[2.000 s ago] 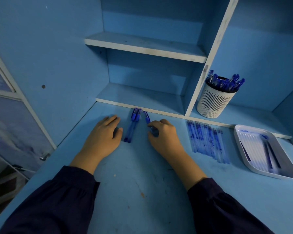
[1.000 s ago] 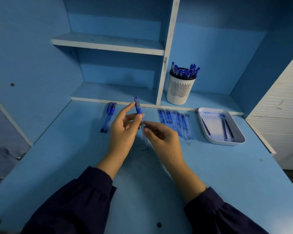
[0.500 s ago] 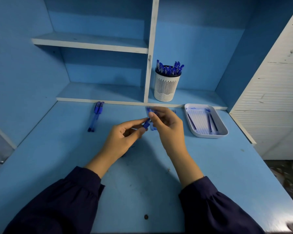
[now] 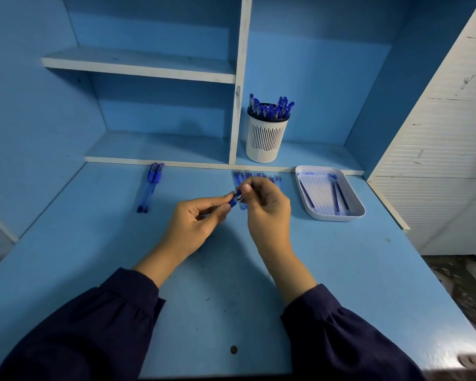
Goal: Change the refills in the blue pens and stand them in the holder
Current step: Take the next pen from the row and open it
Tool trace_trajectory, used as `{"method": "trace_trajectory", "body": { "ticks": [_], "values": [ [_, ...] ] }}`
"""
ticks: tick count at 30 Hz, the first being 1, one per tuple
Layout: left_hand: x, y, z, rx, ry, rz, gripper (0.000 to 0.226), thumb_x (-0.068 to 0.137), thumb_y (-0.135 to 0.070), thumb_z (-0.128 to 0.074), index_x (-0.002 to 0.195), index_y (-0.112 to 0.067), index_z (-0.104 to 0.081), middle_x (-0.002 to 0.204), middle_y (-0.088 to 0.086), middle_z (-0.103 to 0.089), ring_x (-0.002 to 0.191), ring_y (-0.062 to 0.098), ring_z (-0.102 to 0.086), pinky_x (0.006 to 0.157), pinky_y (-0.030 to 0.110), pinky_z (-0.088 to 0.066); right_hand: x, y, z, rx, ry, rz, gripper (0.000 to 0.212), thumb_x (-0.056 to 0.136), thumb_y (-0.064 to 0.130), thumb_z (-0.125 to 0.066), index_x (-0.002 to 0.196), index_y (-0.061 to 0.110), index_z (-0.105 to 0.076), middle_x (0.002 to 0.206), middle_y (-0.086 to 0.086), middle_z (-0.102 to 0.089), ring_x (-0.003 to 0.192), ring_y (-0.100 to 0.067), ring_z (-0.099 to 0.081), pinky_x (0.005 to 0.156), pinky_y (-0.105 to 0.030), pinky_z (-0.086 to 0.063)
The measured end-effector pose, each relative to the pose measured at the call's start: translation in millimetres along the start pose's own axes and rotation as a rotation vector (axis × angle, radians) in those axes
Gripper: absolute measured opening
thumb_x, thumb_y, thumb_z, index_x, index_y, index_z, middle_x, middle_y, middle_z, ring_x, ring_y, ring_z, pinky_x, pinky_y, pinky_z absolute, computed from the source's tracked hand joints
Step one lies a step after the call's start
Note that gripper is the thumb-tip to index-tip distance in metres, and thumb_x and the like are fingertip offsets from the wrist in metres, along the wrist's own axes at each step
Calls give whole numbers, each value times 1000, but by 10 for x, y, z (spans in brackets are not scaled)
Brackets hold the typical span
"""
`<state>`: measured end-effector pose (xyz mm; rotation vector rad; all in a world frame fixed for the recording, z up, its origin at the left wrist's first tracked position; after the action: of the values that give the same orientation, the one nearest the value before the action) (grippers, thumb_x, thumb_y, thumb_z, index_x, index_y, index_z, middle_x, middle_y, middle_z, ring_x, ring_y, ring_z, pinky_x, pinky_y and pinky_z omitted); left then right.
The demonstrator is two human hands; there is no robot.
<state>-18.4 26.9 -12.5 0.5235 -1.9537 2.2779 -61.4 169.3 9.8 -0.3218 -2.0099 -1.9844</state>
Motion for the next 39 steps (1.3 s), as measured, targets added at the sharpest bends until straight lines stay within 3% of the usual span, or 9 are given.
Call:
{"method": "trace_trajectory", "body": {
  "ticks": [6, 11, 16, 21, 25, 27, 33, 36, 39],
  "values": [
    [-15, -12, -61, 53, 62, -9, 32, 92, -26, -57, 122, -35, -60, 70, -24, -63, 66, 7, -43, 65, 15, -41, 60, 45, 46, 120, 14, -5, 14, 92, 3, -61, 83, 14, -66, 79, -3, -66, 75, -14, -60, 73, -28, -50],
    [-45, 28, 18, 148, -21, 4, 32, 94, -31, -59, 124, -41, -62, 84, 5, -65, 69, 32, -50, 66, 22, -45, 152, 74, 217, 206, -72, -25, 7, 90, 7, -65, 86, 11, -68, 77, 4, -67, 71, -7, -59, 70, -20, -49],
    [-39, 42, 181, 258, -135, -52, 18, 97, -31, -60, 108, -44, -64, 85, -10, -61, 63, 17, -49, 59, 19, -43, 241, -213, 464, 45, -132, -187, 10, 92, 16, -64, 84, 10, -67, 72, -1, -64, 66, -10, -56, 64, -23, -48],
    [-33, -11, 272, 404, -203, -133, 23, 91, -33, -59, 111, -40, -66, 99, -16, -64, 61, 17, -51, 60, 16, -42, 131, -547, 324, -154, 64, -411, 13, 89, 12, -60, 82, 16, -71, 73, -9, -70, 66, -17, -59, 73, -35, -53],
    [-28, -7, 353, 470, -231, -134, 23, 92, -29, -66, 113, -38, -66, 102, -22, -65, 68, 14, -57, 63, 19, -44, 89, -391, 152, -476, 285, -214, 13, 85, 12, -68, 95, 18, -75, 70, 15, -63, 63, 10, -57, 67, -4, -43],
    [-25, 17, 382, 455, -238, -101, 22, 91, -28, -68, 107, -43, -64, 102, -27, -65, 71, 11, -59, 64, 21, -46, 75, -359, 105, -543, 329, -162, 13, 83, 13, -71, 95, 17, -76, 71, 15, -62, 63, 9, -56, 64, -1, -40],
    [-43, -35, 297, 465, -175, -161, 15, 91, -21, -70, 101, -31, -71, 95, -24, -69, 86, -1, -64, 74, 17, -51, 76, -309, 96, -485, 312, -140, 15, 88, 26, -68, 96, 16, -75, 72, 9, -65, 63, 3, -57, 64, -6, -43],
    [-44, -34, 254, 457, -140, -174, 17, 90, -16, -70, 102, -28, -72, 100, -20, -70, 90, -1, -65, 80, 14, -50, 80, -294, 72, -294, 310, -199, 29, 92, 42, -61, 88, 15, -70, 75, -6, -69, 69, -18, -61, 72, -35, -52],
    [-49, -57, 201, 472, -102, -217, 16, 89, -13, -71, 103, -21, -74, 99, -17, -71, 91, 4, -66, 82, 21, -54, 46, -256, 2, -255, 349, -173, 25, 92, 36, -62, 83, 13, -67, 68, 0, -67, 60, -6, -58, 63, -24, -48]
  ]
}}
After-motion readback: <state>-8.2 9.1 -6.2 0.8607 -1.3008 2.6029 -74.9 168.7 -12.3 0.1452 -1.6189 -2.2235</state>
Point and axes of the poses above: each hand's wrist, its own x-axis towards the middle knuckle, its own z-axis out of the back of the hand, y = z × x, the point moved 9 cm from there along x, towards the middle knuckle
